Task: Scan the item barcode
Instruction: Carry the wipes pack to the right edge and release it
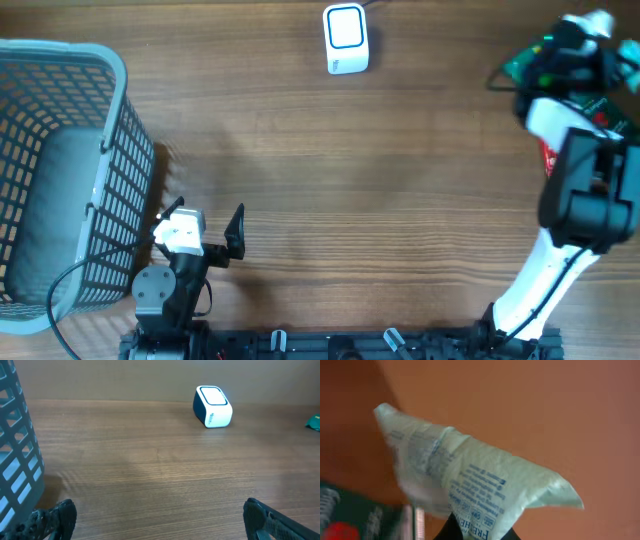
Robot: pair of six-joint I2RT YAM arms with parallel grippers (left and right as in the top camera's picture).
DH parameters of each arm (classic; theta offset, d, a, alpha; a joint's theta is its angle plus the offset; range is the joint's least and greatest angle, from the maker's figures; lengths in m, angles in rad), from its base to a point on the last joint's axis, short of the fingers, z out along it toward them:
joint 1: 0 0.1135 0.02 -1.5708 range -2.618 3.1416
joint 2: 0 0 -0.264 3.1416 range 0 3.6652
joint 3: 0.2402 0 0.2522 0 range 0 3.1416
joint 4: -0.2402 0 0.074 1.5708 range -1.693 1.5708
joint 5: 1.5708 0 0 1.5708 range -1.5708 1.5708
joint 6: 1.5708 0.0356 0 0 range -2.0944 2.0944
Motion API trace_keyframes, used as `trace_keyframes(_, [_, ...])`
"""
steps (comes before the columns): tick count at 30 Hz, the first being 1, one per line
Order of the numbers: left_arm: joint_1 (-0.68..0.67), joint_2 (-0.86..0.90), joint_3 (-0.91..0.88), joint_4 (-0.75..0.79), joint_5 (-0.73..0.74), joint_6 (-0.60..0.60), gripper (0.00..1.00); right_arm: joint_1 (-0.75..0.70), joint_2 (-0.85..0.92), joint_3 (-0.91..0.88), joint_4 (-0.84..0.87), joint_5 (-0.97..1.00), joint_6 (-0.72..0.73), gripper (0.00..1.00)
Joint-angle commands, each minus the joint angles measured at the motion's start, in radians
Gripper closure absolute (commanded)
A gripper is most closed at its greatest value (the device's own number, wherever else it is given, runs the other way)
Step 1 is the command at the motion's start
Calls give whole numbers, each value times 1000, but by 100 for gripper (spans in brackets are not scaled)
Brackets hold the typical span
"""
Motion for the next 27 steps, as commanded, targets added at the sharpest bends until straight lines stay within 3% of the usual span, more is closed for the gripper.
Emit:
trace_keyframes(1, [-3,-6,-4,1,8,-10,0,-73,-27,6,-281,-128,385,96])
trace_keyframes(3, [-3,-6,-4,1,9,-10,0,-107,-27,6,-427,-228,577,96])
trace_keyframes(4, [-3,-6,-4,1,9,-10,0,-116,-27,7,-473,-270,633,90])
trace_keyframes(5, [-3,-6,-4,1,8,-10,0,-119,-27,7,-525,-332,673,73])
trace_keyframes(6, [-3,-6,-4,1,9,-9,0,-119,-31,8,-550,-373,689,45])
trace_keyframes(7, [-3,-6,-4,1,8,-10,0,-119,-43,14,-599,-457,719,9])
trace_keyframes(8, [-3,-6,-4,1,8,-10,0,-117,-61,27,-638,-516,751,0])
trace_keyframes(12, [-3,-6,-4,1,8,-10,0,-116,-181,137,-810,-715,877,0])
trace_keyframes(16, [-3,-6,-4,1,9,-10,0,-106,-413,291,-1044,-1101,997,0])
trace_keyframes(20, [-3,-6,-4,1,8,-9,0,-106,-657,309,-1157,-1474,1144,0])
trace_keyframes(22, [-3,-6,-4,1,8,-10,0,-106,-777,309,-1220,-1563,1222,0])
trace_keyframes(27, [-3,-6,-4,1,8,-9,0,-106,-999,309,-1316,-1568,1358,0])
